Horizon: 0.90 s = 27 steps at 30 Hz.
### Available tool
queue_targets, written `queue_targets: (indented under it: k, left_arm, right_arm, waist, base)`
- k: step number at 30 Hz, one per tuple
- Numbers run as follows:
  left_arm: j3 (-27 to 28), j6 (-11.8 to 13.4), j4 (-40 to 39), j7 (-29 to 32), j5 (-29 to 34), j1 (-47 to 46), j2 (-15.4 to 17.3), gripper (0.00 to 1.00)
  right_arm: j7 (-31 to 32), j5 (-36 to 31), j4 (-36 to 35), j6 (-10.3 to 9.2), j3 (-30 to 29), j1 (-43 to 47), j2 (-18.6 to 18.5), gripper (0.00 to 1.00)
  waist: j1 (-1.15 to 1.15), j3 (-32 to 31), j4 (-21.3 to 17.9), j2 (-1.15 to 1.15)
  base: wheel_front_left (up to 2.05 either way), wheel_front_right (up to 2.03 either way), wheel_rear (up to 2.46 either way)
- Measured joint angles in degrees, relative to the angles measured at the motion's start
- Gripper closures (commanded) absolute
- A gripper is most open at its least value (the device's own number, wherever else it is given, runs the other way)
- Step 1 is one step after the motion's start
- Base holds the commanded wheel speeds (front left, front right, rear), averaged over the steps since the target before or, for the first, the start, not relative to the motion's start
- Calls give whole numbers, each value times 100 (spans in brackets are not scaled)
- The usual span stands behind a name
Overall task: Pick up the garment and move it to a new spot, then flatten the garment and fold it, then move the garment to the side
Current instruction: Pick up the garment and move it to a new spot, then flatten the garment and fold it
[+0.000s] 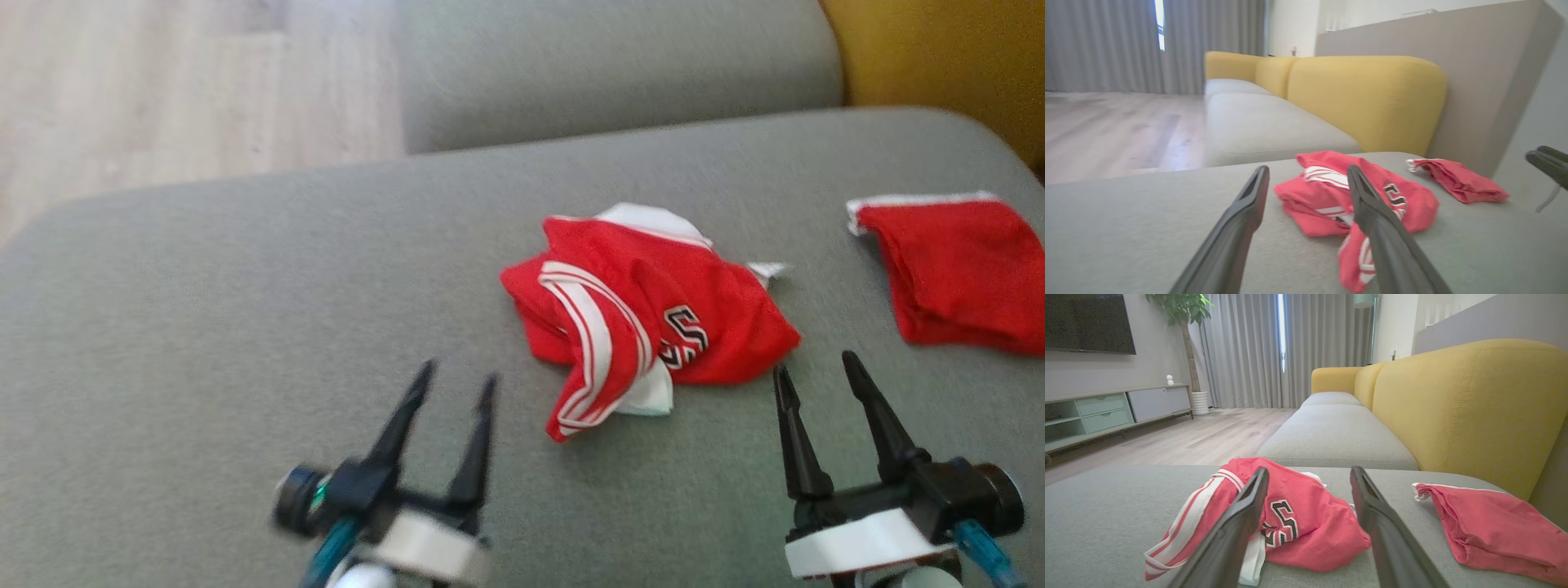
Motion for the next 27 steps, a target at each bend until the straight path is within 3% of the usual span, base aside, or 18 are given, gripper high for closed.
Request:
queue_targets:
  k: [6,10,15,27]
  left_arm:
    - [1062,339,-947,0,873,1347,64,0]
    - [1533,391,-1268,0,1277,2093,-18,0]
    - [1898,249,-1308,0,1546,2595,-199,0]
    - [2499,-52,-1345,0,1878,2657,-475,0]
  right_arm:
    - [0,149,99,0,-45,269,35,0]
    - [0,308,207,0,-9,614,54,0]
    - [0,519,281,0,-103,853,63,0]
    - [0,560,292,0,74,876,66,0]
  waist:
    - [-1,-381,306,0]
    - [0,-567,441,0]
    - [0,-694,548,0]
    - [1,-708,570,0]
  base:
    - [0,0,0]
    - [0,0,0]
    - [0,0,0]
    - [0,0,0]
